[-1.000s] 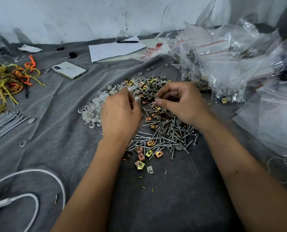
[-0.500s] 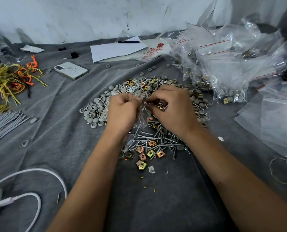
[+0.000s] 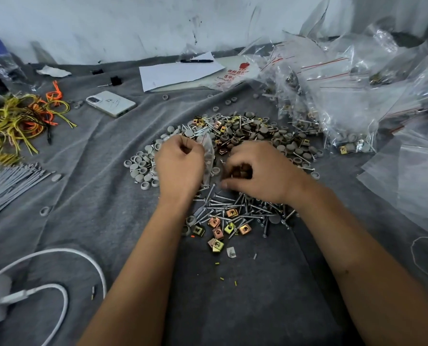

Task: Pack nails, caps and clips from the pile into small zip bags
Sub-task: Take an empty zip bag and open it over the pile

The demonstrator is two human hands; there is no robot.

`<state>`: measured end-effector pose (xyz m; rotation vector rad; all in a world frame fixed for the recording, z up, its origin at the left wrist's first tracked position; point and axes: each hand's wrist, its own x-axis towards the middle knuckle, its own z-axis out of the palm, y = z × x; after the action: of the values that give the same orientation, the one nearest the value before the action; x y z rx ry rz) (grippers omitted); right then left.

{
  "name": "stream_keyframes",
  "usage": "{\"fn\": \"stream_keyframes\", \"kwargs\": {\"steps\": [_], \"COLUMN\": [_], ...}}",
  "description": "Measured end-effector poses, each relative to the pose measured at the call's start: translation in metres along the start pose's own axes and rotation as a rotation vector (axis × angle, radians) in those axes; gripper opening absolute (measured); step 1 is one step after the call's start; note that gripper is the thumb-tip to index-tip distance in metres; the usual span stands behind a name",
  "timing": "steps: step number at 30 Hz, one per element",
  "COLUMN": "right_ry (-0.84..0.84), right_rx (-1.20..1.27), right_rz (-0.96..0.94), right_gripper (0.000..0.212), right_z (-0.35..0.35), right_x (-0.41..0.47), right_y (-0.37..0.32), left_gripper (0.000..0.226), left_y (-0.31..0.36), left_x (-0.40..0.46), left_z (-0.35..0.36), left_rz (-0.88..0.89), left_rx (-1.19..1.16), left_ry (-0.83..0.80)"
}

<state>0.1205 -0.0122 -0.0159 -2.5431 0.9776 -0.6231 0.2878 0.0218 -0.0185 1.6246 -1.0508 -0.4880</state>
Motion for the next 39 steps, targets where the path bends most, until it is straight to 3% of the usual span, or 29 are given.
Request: {"fn": "stream_keyframes", "kwargs": {"steps": [3, 10, 13, 17, 21, 26, 34, 39], "right_ry": [-0.197, -0.32, -0.229, 0.073, 0.304, 0.318, 0.336, 0.302], "right_rx": [-0.057, -0.104, -0.002, 0.247, 0.235, 0.164, 0.069, 0.059], "right_rz": [0.054, 0.081, 0.065, 0.14, 0.129, 0.095, 0.154, 0.074], "right_gripper": [0.024, 0.019, 0.014, 0.011, 0.004, 0.018, 0.014, 0.016], "right_z": [0.003, 0.002, -0.002, -0.004, 0.0, 0.001, 0.001, 0.003], "right_x": [0.0, 0.0, 0.0, -0.002, -0.002, -0.002, -0.002, -0.001], "right_y": [-0.005, -0.014, -0.014, -0.007, -0.002, -0.002, 0.002, -0.004], "left_gripper": [0.015, 0.013, 0.017, 0.02, 0.019, 0.012, 0.015, 0.011], "left_y": [-0.002, -0.005, -0.005, -0.006, -0.004, -0.002, 0.0, 0.001], "left_x": [0.001, -0.002, -0.001, 0.003, 0.001, 0.0, -0.002, -0.004], "left_z": [0.0, 0.0, -0.001, -0.002, -0.002, -0.002, 0.001, 0.004], "left_rz": [0.07, 0.253, 0.246, 0.16, 0.147, 0.174, 0.238, 0.231], "left_rx": [0.116, 0.332, 0.344, 0.288, 0.258, 0.228, 0.144, 0.099], "left_ry": [0.006, -0.08, -0.103, -0.141, -0.141, -0.184, -0.185, -0.201]}}
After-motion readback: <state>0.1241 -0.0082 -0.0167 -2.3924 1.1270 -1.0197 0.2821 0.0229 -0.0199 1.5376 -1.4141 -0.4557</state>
